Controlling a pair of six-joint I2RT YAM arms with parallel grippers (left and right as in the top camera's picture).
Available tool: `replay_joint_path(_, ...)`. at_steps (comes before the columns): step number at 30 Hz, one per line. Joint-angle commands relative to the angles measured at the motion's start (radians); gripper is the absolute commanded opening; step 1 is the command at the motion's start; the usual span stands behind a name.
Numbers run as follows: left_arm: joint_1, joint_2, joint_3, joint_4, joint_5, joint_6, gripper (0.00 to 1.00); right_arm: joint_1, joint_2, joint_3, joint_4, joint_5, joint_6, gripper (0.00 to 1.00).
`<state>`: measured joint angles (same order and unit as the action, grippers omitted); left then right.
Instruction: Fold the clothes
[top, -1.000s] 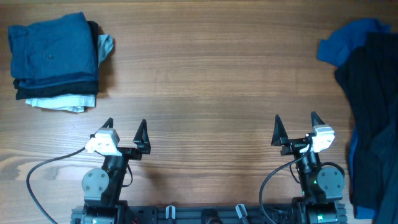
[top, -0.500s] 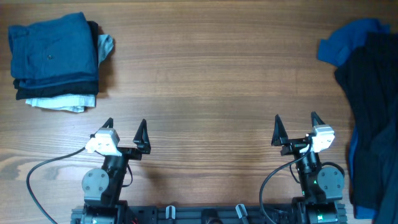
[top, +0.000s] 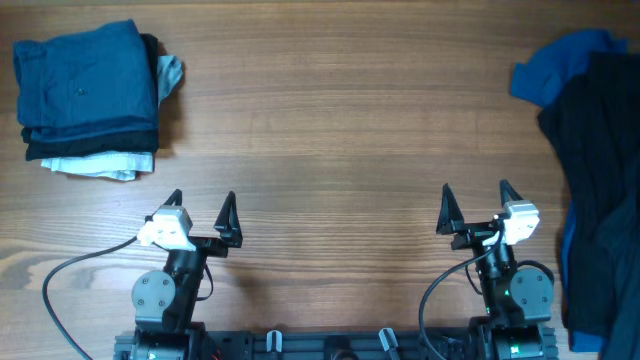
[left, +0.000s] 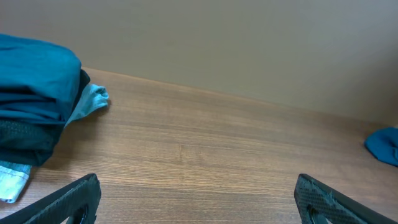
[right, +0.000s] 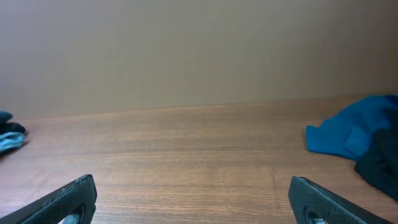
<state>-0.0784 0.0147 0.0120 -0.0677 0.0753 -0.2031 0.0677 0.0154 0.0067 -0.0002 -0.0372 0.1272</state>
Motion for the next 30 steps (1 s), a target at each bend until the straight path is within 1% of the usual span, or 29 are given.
replay_joint_path(1, 0.005, 0.0, -0.006, -0.004, -0.01, 0.016, 1.0, -0.002, -0.005, 0.008, -0.002, -0.009, 0.061, 1.0)
replay_joint_path(5, 0.005, 0.0, -0.006, -0.004, -0.01, 0.016, 1.0, -0.002, -0.005, 0.063, -0.017, -0.016, 0.063, 1.0)
replay_joint_path(8, 0.005, 0.0, -0.006, -0.004, -0.01, 0.016, 1.0, -0.002, -0.005, 0.136, -0.059, -0.016, 0.068, 1.0)
replay_joint_path(10, 0.005, 0.0, -0.006, -0.004, -0.01, 0.016, 1.0, -0.002, 0.008, 0.261, -0.153, -0.008, 0.085, 1.0)
replay_joint_path(15, 0.005, 0.0, -0.006, -0.004, -0.01, 0.016, 1.0, -0.002, 0.097, 0.443, -0.271, 0.029, 0.085, 1.0)
replay_joint_path(20, 0.005, 0.0, -0.006, -0.004, -0.01, 0.016, 1.0, -0.002, 0.285, 0.645, -0.37, 0.085, 0.082, 1.0)
replay_joint_path(26, 0.005, 0.0, -0.006, -0.004, -0.01, 0.016, 1.0, -0.002, 0.617, 0.951, -0.517, 0.193, 0.066, 1.0)
replay_joint_path(27, 0.005, 0.0, -0.006, -0.004, -0.01, 0.016, 1.0, -0.004, 0.708, 1.04, -0.578, 0.214, 0.043, 1.0)
replay_joint_path(30, 0.005, 0.0, -0.006, -0.004, -0.01, 0.016, 1.0, -0.043, 0.887, 1.218, -0.728, 0.24, 0.01, 1.0)
